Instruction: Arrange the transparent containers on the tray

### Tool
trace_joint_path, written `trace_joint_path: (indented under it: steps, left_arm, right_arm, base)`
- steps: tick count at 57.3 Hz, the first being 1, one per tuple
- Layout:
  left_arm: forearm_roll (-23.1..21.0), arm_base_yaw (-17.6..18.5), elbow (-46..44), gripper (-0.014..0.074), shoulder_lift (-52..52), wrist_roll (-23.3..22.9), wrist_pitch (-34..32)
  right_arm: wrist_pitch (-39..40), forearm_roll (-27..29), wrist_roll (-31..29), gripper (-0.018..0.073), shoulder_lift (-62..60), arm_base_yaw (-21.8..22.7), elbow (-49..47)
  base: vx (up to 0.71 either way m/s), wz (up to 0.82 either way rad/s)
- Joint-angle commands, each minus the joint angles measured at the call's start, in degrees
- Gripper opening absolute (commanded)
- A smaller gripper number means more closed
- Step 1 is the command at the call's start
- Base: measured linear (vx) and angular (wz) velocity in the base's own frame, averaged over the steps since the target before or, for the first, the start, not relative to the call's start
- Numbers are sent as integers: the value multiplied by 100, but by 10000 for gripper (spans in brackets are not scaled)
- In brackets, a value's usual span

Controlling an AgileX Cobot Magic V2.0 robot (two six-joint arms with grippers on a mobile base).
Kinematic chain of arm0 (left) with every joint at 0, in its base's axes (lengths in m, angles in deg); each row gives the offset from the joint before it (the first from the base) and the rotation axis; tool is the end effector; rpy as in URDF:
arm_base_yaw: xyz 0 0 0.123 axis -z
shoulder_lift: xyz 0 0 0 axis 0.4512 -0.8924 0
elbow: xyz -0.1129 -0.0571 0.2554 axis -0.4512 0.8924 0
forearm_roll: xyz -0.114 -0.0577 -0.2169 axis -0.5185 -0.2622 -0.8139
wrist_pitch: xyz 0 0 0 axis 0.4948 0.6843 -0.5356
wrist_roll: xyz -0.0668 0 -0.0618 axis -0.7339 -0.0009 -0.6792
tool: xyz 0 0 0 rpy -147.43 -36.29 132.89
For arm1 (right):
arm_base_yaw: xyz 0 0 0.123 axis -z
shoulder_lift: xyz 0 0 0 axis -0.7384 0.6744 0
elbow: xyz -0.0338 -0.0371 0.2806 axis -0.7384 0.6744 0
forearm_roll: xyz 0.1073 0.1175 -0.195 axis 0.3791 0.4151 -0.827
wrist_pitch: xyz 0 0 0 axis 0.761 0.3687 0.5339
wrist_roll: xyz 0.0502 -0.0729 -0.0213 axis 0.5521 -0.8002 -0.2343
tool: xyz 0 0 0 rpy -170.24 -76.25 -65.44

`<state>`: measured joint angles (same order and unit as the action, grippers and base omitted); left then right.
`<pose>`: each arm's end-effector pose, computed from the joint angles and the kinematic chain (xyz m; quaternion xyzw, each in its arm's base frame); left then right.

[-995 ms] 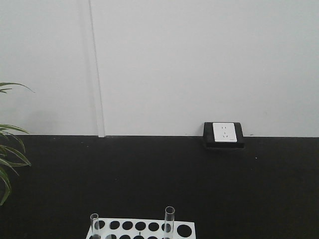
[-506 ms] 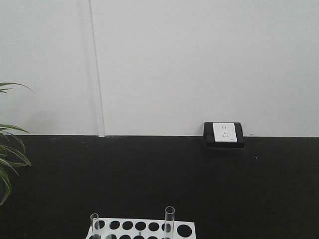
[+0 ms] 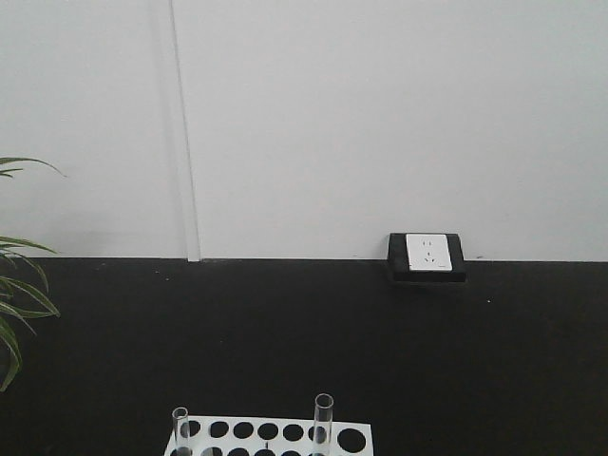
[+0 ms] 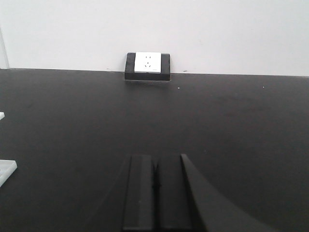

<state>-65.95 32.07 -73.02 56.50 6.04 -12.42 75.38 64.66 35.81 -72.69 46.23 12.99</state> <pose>0.0563 -0.0049 0.1906 0.0111 0.7347 -0.0496 0.6765 0.0563 -0.0007 0.1871 -0.0150 0.7463 -0.0126 0.6653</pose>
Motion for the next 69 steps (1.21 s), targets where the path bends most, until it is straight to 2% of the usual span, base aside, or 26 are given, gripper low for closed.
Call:
trace_joint_path:
  steps: [1,22,26,32,36,42,48,52,57,62,69]
  left_arm:
    - [-34,-9,158,-7,81,-17,-475]
    - [-34,-9,158,-7,81,-23,-1202]
    - [-34,-9,158,-7,81,-30,-1525]
    - [-34,-9,-31,-7,81,-30,-2073]
    - [-34,-9,-383,-7,48,-30,-1876]
    - [5,-9,-1296,-6,-225,33,-936]
    - [254,-9,-2251,-5,-785,152,73]
    - [496,-9,-2719,-5,-1231,189,470]
    - [630,-9,-2938,-5,-1631,182,486]
    - [611,-9,-2918,-3,-1999,176,216]
    - [573,-9,-2905,1,-2430,158,228]
  right_arm:
    - [544,-68,-17,-11,-5,17,53]
    - [1389,-73,-17,-11,-5,17,53]
    - [1522,-68,3,-11,-5,17,-14]
    - [1281,-68,54,-11,59,17,-382]
    - [880,-68,77,-11,231,17,-938]
    - [190,-113,77,-11,669,17,-1839]
    - [-166,-113,77,-11,1301,17,-2623]
    - [-174,-113,77,-11,1692,17,-2935]
    - [-169,-113,77,-11,2122,17,-3128]
    - [-169,-82,98,-10,2490,17,-3164]
    - [-185,-27,117,-7,2908,17,-3164]
  base:
    - [0,0]
    - [0,0]
    - [0,0]
    - [0,0]
    - [0,0]
    - [0,0]
    - [0,0]
    - [0,0]
    - [0,0]
    - [0,0]
    - [0,0]
